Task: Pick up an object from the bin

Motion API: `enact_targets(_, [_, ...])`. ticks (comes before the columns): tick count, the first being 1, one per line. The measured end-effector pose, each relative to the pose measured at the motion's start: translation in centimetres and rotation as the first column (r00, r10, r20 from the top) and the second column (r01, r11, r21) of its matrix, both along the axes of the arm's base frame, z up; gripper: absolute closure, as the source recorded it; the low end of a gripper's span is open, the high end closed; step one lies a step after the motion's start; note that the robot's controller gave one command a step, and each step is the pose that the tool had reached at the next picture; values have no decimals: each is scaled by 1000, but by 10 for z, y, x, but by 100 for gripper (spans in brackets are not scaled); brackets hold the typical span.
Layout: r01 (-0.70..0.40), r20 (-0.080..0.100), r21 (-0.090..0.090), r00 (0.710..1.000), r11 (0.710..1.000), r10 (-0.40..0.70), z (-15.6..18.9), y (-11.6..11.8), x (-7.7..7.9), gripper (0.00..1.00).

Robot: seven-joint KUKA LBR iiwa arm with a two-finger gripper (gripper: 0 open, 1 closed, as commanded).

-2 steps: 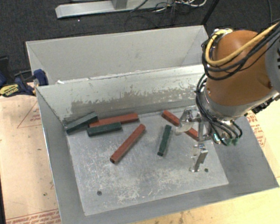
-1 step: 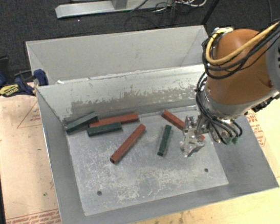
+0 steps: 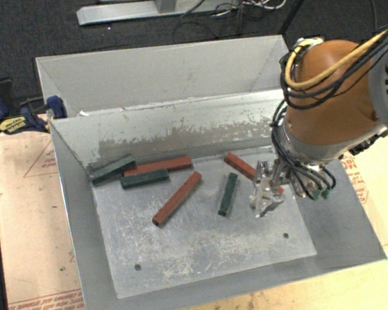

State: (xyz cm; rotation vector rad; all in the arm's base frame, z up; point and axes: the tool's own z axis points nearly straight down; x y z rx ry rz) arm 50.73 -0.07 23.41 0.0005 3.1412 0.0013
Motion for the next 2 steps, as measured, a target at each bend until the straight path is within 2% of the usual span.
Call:
enact_targets(1, [19,-2,0,1000,1000,-19,-67,-1,6,0])
enact_targets(2, [19,-1,0,1000,1000,-19,-67,-1,6,0])
